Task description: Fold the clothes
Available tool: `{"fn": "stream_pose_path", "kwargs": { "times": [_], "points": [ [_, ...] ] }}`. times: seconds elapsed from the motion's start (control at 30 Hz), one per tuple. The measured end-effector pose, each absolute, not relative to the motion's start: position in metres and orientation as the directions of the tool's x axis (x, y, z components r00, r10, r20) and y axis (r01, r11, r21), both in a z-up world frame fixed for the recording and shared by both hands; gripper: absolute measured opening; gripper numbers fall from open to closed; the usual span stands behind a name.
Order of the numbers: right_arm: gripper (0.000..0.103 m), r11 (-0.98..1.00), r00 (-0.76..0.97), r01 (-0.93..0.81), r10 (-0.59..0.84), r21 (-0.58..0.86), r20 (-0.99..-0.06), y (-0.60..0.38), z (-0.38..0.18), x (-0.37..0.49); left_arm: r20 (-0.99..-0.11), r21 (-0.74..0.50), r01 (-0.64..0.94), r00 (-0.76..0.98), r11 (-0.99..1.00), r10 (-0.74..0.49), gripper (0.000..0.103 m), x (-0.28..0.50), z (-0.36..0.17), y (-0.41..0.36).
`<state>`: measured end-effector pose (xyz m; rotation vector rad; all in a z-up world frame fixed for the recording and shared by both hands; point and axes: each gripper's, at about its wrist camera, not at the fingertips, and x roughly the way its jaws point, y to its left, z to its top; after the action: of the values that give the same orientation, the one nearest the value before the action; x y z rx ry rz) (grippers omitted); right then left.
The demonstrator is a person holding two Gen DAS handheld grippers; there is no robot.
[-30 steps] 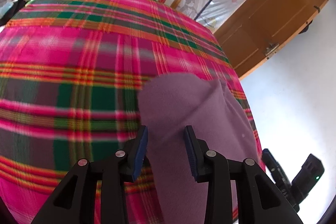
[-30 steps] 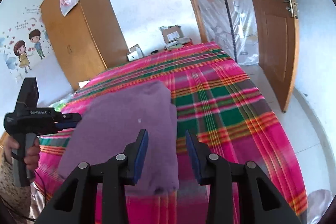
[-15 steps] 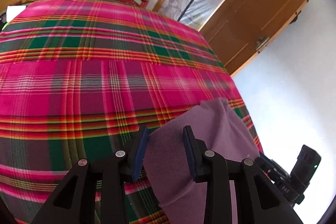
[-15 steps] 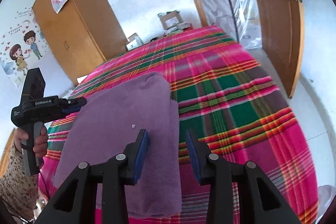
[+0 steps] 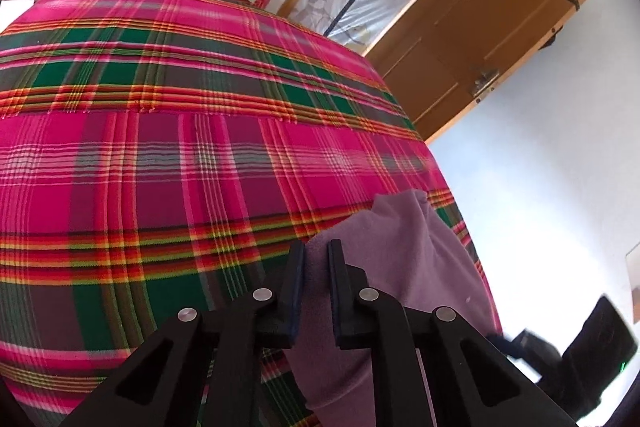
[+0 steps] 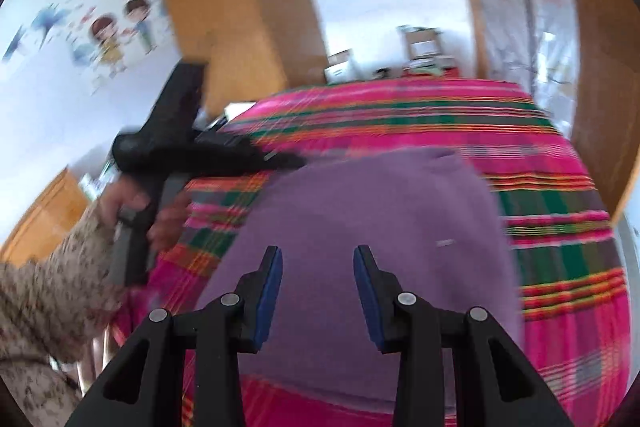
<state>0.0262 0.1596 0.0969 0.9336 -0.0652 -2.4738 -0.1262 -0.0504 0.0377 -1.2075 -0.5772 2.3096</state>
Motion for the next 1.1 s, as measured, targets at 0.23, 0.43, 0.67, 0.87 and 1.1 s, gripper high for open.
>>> {"fn": "stream_pose_path", "kwargs": {
  "times": [0.23, 0.43, 0.67, 0.87, 1.1],
  "points": [
    [0.039, -0.800, -0.596, 0.590, -0.521, 0.106, -0.611, 0.110, 0.091, 0.050, -0.624, -0.578, -0.215, -0.506, -0.788, 0.596, 0.011, -0.131, 0.038, -0.054],
    [0.035, -0.818, -0.646, 0.565, -0.355, -0.111, -0.675, 0.076, 0.076, 0.051, -0.618, -0.589, -0.218, -0.499, -0.778, 0.608, 0.010, -0.137, 0.035, -0.055],
    [0.007, -0.837, -0.702, 0.515, -0.287, -0.186, -0.652, 0.067, 0.080, 0.062, -0.613, -0.598, -0.219, -0.494, -0.771, 0.616, 0.010, -0.138, 0.033, -0.054],
    [0.006, -0.858, -0.720, 0.481, -0.270, -0.179, -0.639, 0.075, 0.089, 0.070, -0.610, -0.600, -0.216, -0.499, -0.770, 0.615, 0.008, -0.138, 0.031, -0.054],
    [0.006, -0.879, -0.720, 0.454, -0.264, -0.147, -0.642, 0.075, 0.093, 0.072, -0.614, -0.596, -0.207, -0.506, -0.776, 0.606, 0.006, -0.141, 0.028, -0.055]
  ]
}}
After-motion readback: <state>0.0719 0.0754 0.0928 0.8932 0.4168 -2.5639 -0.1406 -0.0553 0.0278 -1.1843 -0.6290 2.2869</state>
